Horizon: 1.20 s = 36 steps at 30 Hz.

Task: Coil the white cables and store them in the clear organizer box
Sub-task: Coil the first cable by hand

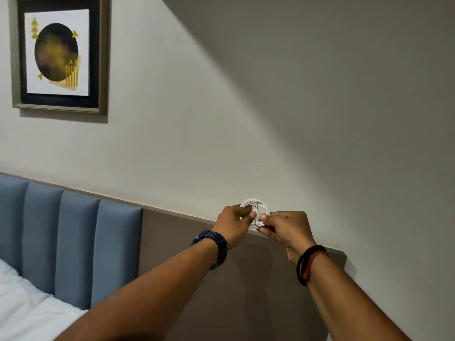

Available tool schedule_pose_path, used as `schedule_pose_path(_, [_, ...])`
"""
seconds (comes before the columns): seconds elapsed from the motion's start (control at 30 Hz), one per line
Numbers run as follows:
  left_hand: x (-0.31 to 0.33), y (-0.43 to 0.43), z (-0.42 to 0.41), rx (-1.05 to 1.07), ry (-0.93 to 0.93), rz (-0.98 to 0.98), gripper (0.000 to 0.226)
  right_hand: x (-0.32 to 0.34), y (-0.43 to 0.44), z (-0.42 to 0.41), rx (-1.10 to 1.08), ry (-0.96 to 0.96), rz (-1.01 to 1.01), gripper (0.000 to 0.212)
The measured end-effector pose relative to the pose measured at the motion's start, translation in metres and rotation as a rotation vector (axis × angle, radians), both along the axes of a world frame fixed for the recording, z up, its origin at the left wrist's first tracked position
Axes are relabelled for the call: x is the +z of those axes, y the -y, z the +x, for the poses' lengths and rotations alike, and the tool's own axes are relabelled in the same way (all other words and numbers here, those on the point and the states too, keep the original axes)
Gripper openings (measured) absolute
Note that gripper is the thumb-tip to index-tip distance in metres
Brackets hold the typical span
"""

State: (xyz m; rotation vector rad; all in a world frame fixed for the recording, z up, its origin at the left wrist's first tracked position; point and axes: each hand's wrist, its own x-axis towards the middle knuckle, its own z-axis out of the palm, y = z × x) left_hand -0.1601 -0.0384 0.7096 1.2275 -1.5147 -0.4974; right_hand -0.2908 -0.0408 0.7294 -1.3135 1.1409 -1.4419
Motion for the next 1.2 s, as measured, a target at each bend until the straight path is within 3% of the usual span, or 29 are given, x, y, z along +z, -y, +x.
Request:
schedule_pose_path(0.17, [0.008,-0.002,-0.001,-0.081,-0.338,0.077,0.029,0.003,-0.001,-0.002,0.002,0.011,-0.012,0.004])
schedule_pose_path(0.27, [0.011,-0.003,-0.001,-0.084,-0.408,0.057,0.028,0.004,0.000,-0.002,-0.007,0.010,-0.024,0.004])
schedule_pose_path(0.63, [0.022,-0.009,-0.007,0.088,-0.130,-0.046,0.024,0.004,-0.006,-0.004,0.040,0.150,0.048,0.015])
schedule_pose_path(0.8, [0.021,-0.014,-0.005,-0.044,-0.207,-0.100,0.026,0.013,-0.012,-0.011,0.208,0.262,0.132,0.004])
schedule_pose_path(1.03, [0.018,-0.018,-0.006,-0.147,-0.297,-0.136,0.027,0.021,-0.013,-0.015,0.306,0.308,0.153,0.006])
schedule_pose_path(1.2, [0.023,-0.019,-0.002,-0.113,-0.169,-0.109,0.027,0.018,-0.014,-0.014,0.277,0.307,0.165,0.006])
